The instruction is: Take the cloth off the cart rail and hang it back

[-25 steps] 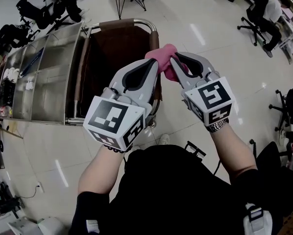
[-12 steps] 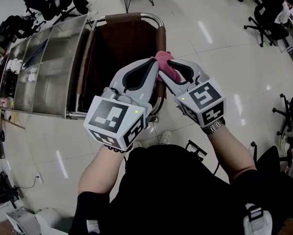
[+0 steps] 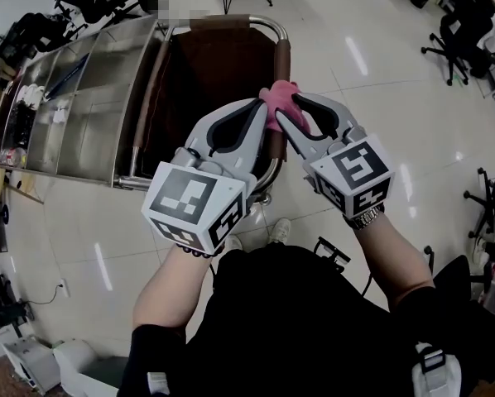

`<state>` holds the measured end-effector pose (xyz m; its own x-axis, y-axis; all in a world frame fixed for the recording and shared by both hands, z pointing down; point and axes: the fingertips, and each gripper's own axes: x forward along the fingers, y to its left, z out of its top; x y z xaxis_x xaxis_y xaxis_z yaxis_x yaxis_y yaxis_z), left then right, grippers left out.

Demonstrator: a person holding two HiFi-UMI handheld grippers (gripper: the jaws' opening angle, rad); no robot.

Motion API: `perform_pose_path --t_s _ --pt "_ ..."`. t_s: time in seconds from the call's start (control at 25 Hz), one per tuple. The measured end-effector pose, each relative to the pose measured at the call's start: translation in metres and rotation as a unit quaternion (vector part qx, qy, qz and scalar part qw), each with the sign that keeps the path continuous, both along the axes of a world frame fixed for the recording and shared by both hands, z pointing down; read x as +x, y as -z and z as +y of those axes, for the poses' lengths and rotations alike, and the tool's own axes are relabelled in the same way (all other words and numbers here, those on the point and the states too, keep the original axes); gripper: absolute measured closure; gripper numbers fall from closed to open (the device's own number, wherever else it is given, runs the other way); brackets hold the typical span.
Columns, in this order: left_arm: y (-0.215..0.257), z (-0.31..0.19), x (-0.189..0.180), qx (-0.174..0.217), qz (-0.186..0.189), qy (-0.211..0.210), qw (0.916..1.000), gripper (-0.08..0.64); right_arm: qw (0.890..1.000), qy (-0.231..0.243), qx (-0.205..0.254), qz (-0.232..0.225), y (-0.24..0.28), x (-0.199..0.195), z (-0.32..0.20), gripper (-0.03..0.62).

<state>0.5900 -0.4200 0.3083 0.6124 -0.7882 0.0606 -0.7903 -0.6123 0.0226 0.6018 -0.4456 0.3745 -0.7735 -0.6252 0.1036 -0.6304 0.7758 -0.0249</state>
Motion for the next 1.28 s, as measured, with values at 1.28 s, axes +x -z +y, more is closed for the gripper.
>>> perform_pose_path --t_s 1.28 --pt "-0.019 0.222 -0.065 0.041 -0.002 -0.016 0.9990 0.563 0.991 -0.077 0.107 -0.021 0.046 -0.043 0.233 0.592"
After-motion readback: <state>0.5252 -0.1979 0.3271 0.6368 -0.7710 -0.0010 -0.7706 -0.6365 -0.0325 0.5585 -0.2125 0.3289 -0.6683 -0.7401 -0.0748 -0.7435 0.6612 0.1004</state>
